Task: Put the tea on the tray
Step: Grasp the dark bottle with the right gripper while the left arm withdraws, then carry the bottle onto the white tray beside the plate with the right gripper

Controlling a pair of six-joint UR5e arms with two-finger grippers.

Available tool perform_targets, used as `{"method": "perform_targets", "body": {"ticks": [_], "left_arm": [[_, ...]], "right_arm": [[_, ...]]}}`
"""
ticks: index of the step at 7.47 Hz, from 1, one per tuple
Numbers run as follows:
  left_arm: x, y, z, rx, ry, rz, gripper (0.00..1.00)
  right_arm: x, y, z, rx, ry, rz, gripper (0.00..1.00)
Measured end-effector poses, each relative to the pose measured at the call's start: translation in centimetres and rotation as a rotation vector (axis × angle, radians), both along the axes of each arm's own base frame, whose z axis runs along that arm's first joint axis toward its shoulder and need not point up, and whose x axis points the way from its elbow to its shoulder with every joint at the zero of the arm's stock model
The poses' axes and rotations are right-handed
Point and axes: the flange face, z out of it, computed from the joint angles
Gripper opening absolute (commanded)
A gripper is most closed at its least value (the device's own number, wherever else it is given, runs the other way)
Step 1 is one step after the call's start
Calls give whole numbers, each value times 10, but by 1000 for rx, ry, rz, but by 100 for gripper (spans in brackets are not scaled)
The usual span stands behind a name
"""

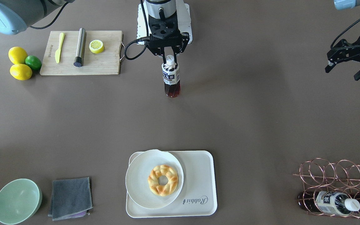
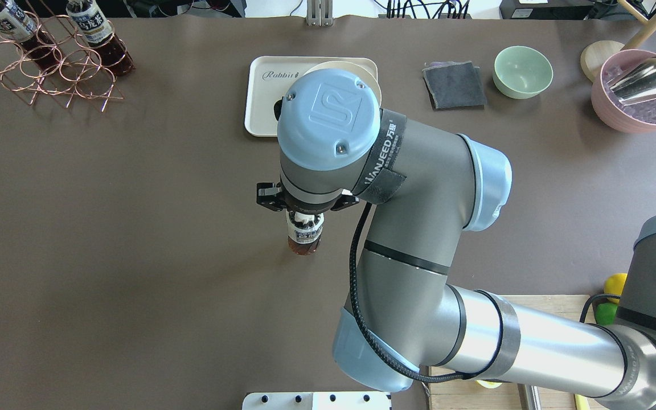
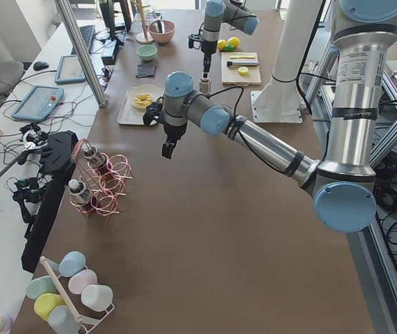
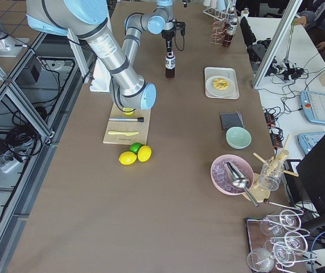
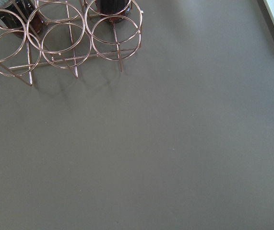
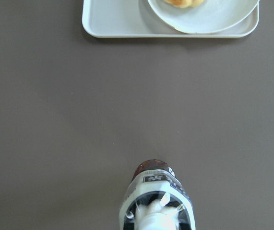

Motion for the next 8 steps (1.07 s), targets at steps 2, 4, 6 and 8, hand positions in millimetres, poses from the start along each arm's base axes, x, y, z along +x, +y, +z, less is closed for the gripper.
{"method": "perform_targets", "body": {"ticks": [2,4,6,8], "left_arm": [[0,0,-2,-3,12,-19,98],[1,-3,5,-15,22,-37,98],[-1,2,17,-21,22,-42,98],[-1,2,29,-24,21,-43,98]], "right_arm": [[21,-42,-18,55,14,20,0],[17,-131,-62,51,40,39,0],[-15,-223,-76,48,39,78,0],[-41,-279,-84,42,36,103,0]]}}
